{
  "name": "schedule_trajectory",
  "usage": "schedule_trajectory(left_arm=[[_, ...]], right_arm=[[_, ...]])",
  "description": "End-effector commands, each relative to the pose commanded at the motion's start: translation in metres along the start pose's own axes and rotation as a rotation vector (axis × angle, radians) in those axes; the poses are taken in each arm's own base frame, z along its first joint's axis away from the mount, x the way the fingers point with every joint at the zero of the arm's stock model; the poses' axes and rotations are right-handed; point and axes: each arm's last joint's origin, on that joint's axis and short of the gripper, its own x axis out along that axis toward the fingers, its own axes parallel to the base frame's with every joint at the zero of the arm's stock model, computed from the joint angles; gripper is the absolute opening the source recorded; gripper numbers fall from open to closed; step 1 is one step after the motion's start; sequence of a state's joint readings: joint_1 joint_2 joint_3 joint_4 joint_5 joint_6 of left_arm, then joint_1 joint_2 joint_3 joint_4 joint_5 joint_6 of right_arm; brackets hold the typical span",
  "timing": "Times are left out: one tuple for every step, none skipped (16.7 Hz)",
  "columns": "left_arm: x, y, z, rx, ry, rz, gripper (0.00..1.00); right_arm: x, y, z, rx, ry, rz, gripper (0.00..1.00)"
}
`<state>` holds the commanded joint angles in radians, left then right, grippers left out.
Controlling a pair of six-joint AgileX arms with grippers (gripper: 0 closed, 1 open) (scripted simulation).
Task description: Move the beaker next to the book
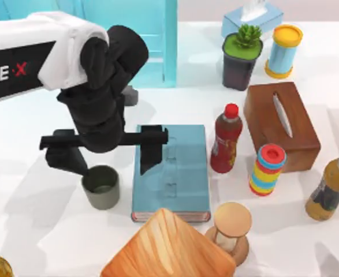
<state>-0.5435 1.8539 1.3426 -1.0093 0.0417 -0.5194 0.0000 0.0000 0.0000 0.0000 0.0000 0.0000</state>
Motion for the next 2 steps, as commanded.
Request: schedule_trajectory(left_arm=[[0.0000,0.0000,0.0000,0.000,0.000,0.000,1.00],[0.0000,0.0000,0.0000,0.000,0.000,0.000,1.00]], right_arm=[[0.0000,0.0000,0.0000,0.000,0.000,0.000,1.00],[0.0000,0.0000,0.0000,0.000,0.000,0.000,1.00]])
